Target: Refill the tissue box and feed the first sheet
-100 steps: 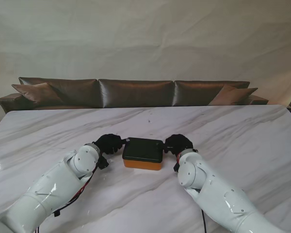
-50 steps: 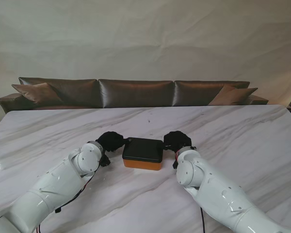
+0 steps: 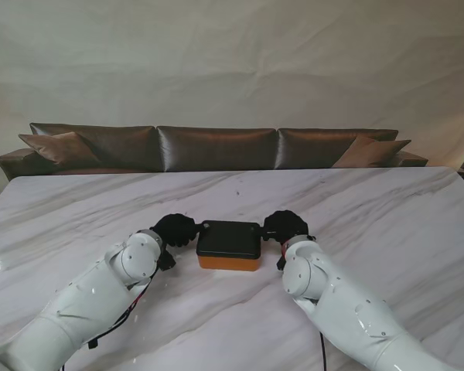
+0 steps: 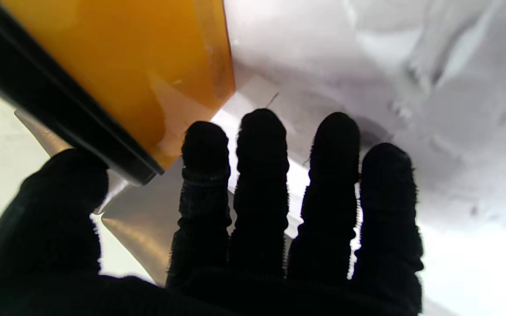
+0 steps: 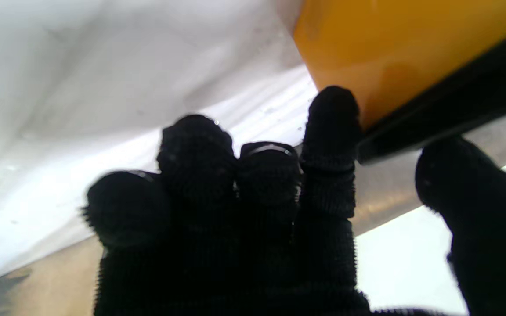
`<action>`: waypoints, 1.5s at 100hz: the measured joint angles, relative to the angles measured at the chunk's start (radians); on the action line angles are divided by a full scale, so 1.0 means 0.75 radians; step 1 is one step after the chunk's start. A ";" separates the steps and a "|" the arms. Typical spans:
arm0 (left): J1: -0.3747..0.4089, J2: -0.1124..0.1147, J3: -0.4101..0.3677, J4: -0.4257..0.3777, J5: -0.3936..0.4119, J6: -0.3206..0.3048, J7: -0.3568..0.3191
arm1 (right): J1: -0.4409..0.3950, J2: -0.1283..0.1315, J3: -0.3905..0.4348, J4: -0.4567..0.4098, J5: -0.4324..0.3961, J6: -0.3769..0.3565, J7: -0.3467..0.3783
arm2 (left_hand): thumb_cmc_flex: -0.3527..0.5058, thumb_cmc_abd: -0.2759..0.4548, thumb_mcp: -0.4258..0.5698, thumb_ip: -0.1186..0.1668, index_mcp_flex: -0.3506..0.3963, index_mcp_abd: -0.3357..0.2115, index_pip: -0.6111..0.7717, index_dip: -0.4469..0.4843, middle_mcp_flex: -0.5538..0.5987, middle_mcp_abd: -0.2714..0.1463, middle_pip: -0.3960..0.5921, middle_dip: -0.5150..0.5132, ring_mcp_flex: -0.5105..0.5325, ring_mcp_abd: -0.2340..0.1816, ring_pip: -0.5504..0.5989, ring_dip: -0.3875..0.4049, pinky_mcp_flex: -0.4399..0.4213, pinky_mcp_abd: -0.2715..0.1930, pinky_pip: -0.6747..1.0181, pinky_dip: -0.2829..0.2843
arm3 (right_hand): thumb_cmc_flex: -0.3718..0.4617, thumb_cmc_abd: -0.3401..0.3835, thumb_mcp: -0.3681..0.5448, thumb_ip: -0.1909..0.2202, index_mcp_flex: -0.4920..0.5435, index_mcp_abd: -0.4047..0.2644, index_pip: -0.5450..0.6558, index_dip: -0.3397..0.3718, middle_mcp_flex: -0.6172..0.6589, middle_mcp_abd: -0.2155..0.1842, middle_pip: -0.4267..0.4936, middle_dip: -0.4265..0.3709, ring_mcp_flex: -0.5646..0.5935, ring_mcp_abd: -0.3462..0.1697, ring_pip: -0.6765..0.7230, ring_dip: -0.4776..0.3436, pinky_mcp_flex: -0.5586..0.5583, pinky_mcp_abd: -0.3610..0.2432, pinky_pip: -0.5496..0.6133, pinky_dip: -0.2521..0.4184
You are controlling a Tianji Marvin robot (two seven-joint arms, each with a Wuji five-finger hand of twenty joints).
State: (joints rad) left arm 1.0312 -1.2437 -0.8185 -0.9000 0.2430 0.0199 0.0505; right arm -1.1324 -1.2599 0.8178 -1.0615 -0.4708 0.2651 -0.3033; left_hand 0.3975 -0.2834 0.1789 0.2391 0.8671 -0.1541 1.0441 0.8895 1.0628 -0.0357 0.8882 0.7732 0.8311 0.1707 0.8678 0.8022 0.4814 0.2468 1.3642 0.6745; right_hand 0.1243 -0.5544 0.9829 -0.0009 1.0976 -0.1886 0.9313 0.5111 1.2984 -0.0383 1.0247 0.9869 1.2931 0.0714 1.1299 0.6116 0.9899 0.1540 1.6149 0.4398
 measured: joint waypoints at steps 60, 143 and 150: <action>0.313 0.109 -0.281 -0.466 0.105 0.049 -0.168 | -0.335 0.153 0.274 -0.491 -0.149 0.038 0.338 | -0.065 0.069 -0.084 -0.102 -0.654 0.191 -0.600 -0.451 -0.733 0.025 -0.350 -0.244 -0.556 -0.008 -0.436 -0.188 -0.414 0.009 -0.001 -0.049 | -0.416 0.170 -0.142 0.060 -0.599 0.222 -0.416 0.054 -0.606 0.077 -0.285 -0.165 -0.392 0.113 -0.366 -0.033 -0.344 0.046 -0.178 0.004; 0.351 0.137 -0.070 -0.434 0.445 0.056 0.121 | -0.365 0.153 0.112 -0.446 -0.222 0.111 0.186 | 0.155 -0.153 -0.014 -0.015 -0.821 0.287 -0.505 -0.576 -0.924 0.014 -0.350 -0.341 -0.728 -0.065 -0.420 -0.177 -0.586 -0.017 -0.002 -0.047 | -0.105 -0.108 -0.125 0.066 -0.874 0.332 -0.264 -0.009 -0.896 0.099 -0.293 -0.353 -0.530 0.088 -0.346 0.031 -0.444 0.018 -0.281 0.078; 0.329 0.127 -0.047 -0.412 0.407 0.045 0.130 | -0.355 0.146 0.091 -0.441 -0.211 0.127 0.173 | 0.155 -0.153 -0.014 -0.015 -0.788 0.302 -0.508 -0.576 -0.896 0.014 -0.344 -0.341 -0.728 -0.068 -0.420 -0.177 -0.586 -0.017 -0.002 -0.047 | -0.074 -0.119 -0.128 0.078 -0.845 0.332 -0.261 -0.010 -0.864 0.100 -0.278 -0.353 -0.529 0.088 -0.342 0.031 -0.435 0.018 -0.281 0.079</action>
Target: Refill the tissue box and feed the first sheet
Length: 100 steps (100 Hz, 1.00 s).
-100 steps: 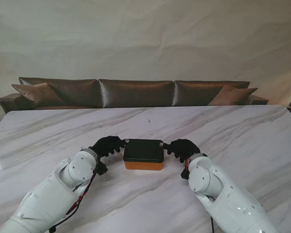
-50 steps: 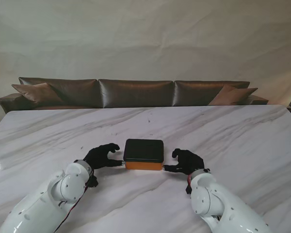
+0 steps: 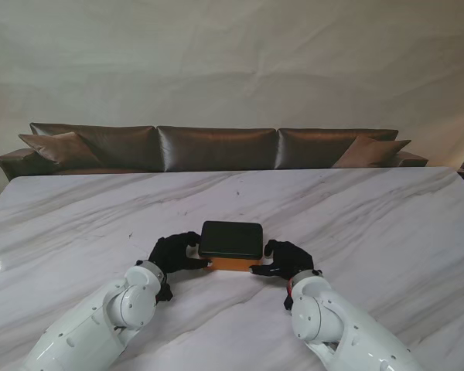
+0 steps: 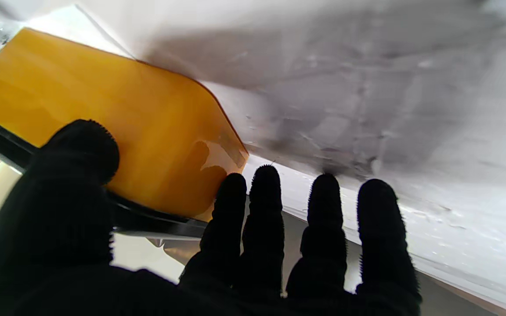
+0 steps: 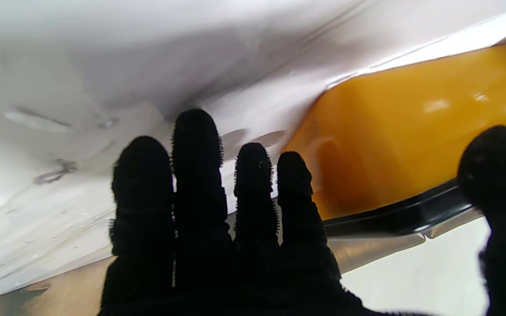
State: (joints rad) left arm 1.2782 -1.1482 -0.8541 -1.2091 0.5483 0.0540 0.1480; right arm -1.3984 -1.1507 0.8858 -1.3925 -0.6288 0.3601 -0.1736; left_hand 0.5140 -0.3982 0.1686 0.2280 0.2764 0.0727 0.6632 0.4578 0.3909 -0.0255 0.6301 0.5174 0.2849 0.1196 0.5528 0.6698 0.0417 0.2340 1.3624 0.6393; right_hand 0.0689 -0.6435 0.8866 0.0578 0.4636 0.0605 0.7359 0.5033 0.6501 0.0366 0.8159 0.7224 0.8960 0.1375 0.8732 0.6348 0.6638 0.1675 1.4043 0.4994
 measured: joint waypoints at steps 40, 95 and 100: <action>-0.021 -0.019 0.019 0.041 -0.033 -0.096 0.059 | -0.006 -0.030 -0.019 -0.020 0.051 0.057 -0.072 | 0.029 -0.022 -0.029 0.000 0.213 0.083 0.019 -0.012 0.314 0.017 0.002 -0.020 0.225 -0.012 0.065 -0.008 0.073 0.000 0.000 0.000 | 0.169 -0.033 -0.016 0.004 0.195 0.176 0.043 0.004 0.190 0.088 0.042 0.000 0.103 -0.007 -0.001 -0.041 0.067 -0.011 0.045 0.001; 0.101 -0.008 -0.151 -0.203 -0.084 -0.093 0.063 | -0.118 -0.028 0.079 -0.242 0.091 0.076 -0.084 | 0.045 0.088 -0.171 -0.023 0.799 0.153 0.315 0.214 0.921 0.198 0.295 0.190 0.611 -0.001 0.399 0.168 0.305 -0.019 0.000 0.047 | 0.291 0.026 -0.178 -0.083 0.691 0.129 0.213 -0.108 0.694 0.139 0.071 0.068 0.445 0.032 0.119 -0.042 0.308 0.062 0.226 -0.015; 0.105 -0.008 -0.156 -0.213 -0.096 -0.077 0.056 | -0.122 -0.030 0.082 -0.254 0.105 0.086 -0.081 | 0.051 0.101 -0.172 -0.023 0.836 0.145 0.367 0.259 0.954 0.201 0.346 0.212 0.637 0.008 0.430 0.184 0.323 -0.019 0.001 0.049 | 0.291 0.036 -0.187 -0.086 0.722 0.106 0.241 -0.106 0.722 0.128 0.088 0.080 0.469 0.032 0.132 -0.042 0.327 0.066 0.236 -0.015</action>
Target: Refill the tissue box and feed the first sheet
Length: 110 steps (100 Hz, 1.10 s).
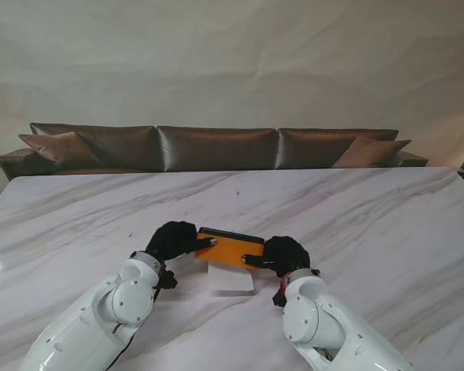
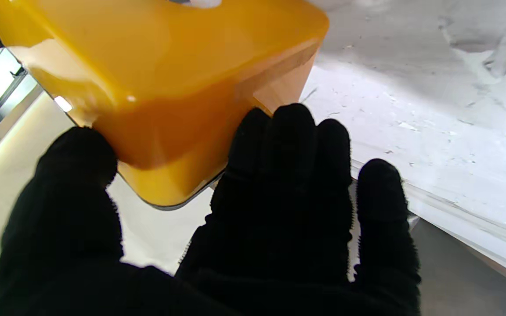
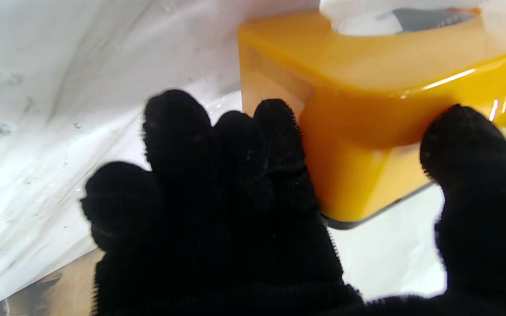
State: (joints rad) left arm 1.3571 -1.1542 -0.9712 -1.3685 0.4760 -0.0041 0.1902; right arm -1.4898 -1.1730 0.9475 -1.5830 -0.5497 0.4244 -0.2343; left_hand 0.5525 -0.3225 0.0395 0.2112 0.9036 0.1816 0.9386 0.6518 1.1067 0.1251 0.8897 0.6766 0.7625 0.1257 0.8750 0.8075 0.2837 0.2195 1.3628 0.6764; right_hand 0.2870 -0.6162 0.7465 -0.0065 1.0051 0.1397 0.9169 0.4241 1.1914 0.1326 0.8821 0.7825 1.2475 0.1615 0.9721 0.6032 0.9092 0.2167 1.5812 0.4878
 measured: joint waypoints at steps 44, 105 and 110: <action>-0.024 -0.021 -0.019 0.045 -0.102 0.078 -0.079 | 0.105 -0.020 0.035 0.081 0.135 0.047 0.127 | 0.003 0.128 -0.024 -0.032 0.168 -0.288 0.246 0.103 0.127 -0.133 0.035 0.035 0.058 0.019 0.081 0.030 0.064 0.000 0.000 0.017 | 0.025 0.087 -0.163 -0.039 0.104 -0.303 0.131 0.099 0.080 -0.146 0.063 0.077 0.025 -0.041 0.021 0.000 0.020 -0.022 0.019 -0.017; 0.054 -0.029 -0.156 0.025 -0.229 0.200 -0.165 | 0.096 -0.003 0.134 0.113 0.184 0.053 0.211 | -0.327 0.289 0.000 -0.081 -0.206 -0.272 -0.279 -0.119 -0.349 -0.099 -0.274 -0.094 -0.303 0.113 -0.227 -0.053 -0.098 -0.001 0.000 0.017 | -0.383 0.168 0.130 0.060 -0.057 -0.264 -0.207 0.217 -0.087 -0.134 -0.009 0.088 -0.097 -0.024 0.018 -0.007 -0.087 -0.023 0.013 -0.035; 0.061 -0.027 -0.163 0.019 -0.210 0.209 -0.163 | 0.092 0.000 0.140 0.110 0.186 0.048 0.215 | -0.327 0.289 0.000 -0.081 -0.206 -0.272 -0.279 -0.127 -0.349 -0.099 -0.274 -0.095 -0.323 0.113 -0.233 -0.054 -0.102 -0.003 0.000 0.017 | -0.428 0.172 0.132 0.060 -0.106 -0.241 -0.255 0.202 -0.125 -0.130 -0.019 0.088 -0.117 -0.021 0.015 -0.007 -0.102 -0.024 0.009 -0.035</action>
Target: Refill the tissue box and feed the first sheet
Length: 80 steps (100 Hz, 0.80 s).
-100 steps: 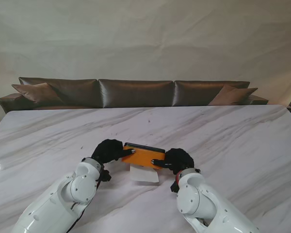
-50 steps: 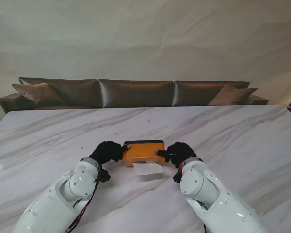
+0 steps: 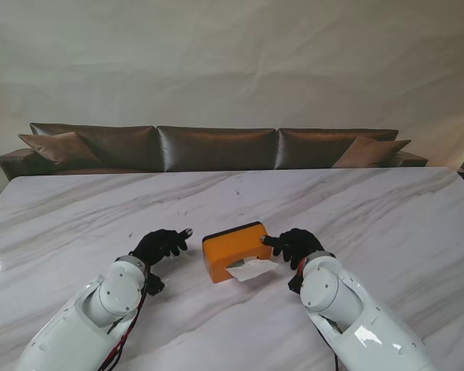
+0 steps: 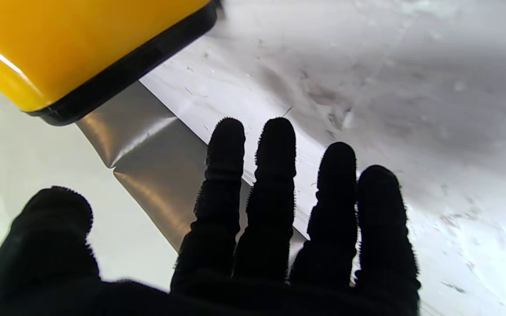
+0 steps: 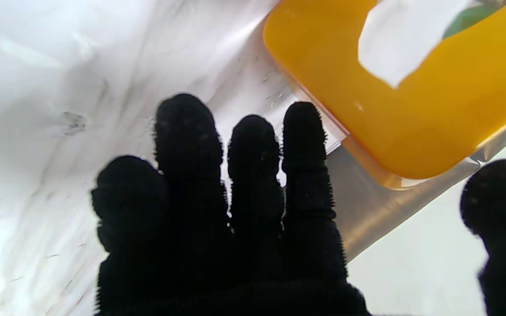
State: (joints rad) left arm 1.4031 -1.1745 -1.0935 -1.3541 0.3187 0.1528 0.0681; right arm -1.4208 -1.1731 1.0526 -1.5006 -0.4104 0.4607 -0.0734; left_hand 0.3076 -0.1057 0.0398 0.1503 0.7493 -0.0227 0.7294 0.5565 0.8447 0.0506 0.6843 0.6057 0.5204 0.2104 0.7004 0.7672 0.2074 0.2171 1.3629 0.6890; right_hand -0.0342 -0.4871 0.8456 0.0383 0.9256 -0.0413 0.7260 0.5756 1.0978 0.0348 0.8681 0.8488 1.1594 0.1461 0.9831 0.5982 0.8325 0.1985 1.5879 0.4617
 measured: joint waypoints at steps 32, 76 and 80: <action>0.093 0.032 -0.028 -0.069 0.321 -0.098 0.055 | -0.060 0.025 0.068 -0.059 -0.093 -0.123 0.069 | 0.088 -0.158 0.048 0.000 -0.488 0.001 -0.129 -0.032 -0.435 -0.121 -0.080 -0.017 -0.209 -0.063 -0.112 -0.031 -0.135 -0.022 0.000 0.000 | -0.083 -0.007 0.035 0.000 -0.524 0.085 -0.214 -0.084 -0.528 0.032 -0.139 -0.111 -0.369 0.030 -0.195 0.000 -0.252 -0.025 -0.182 0.002; 0.095 0.067 0.148 -0.101 0.555 -0.083 0.267 | -0.057 0.082 0.049 0.005 -0.231 -0.227 0.138 | 0.199 -0.377 0.140 0.042 -0.596 -0.019 0.083 0.069 -0.451 -0.174 0.084 0.119 -0.209 -0.133 -0.027 0.051 -0.176 -0.024 0.000 0.015 | 0.469 -0.261 -0.059 0.103 -0.841 0.088 -0.072 -0.072 -0.881 0.013 -0.133 -0.169 -0.599 -0.019 -0.293 0.000 -0.428 -0.079 -0.391 0.088; 0.087 0.063 0.161 -0.092 0.576 -0.081 0.271 | -0.052 0.083 0.042 0.013 -0.232 -0.232 0.138 | 0.204 -0.377 0.145 0.043 -0.596 -0.019 0.093 0.074 -0.451 -0.185 0.086 0.121 -0.209 -0.134 -0.027 0.052 -0.176 -0.024 0.000 0.015 | 0.502 -0.271 -0.073 0.101 -0.841 0.088 -0.064 -0.072 -0.881 0.013 -0.132 -0.169 -0.599 -0.024 -0.293 0.000 -0.433 -0.086 -0.394 0.091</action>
State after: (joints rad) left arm 1.4681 -1.1274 -0.9729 -1.4229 0.7504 0.0920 0.2714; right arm -1.4598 -1.1111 1.0843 -1.4905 -0.5842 0.2869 0.0298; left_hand 0.4606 -0.3884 0.1489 0.1823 0.3023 -0.0369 0.7995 0.6122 0.5065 -0.0880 0.7486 0.6963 0.3635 0.1102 0.6805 0.8064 0.0751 0.1993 1.3630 0.7002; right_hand 0.3425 -0.6906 0.7908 0.1137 0.2952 0.0243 0.6782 0.5212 0.4371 0.0442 0.7691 0.7219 0.7104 0.1281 0.7635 0.5982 0.5079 0.1338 1.2924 0.5301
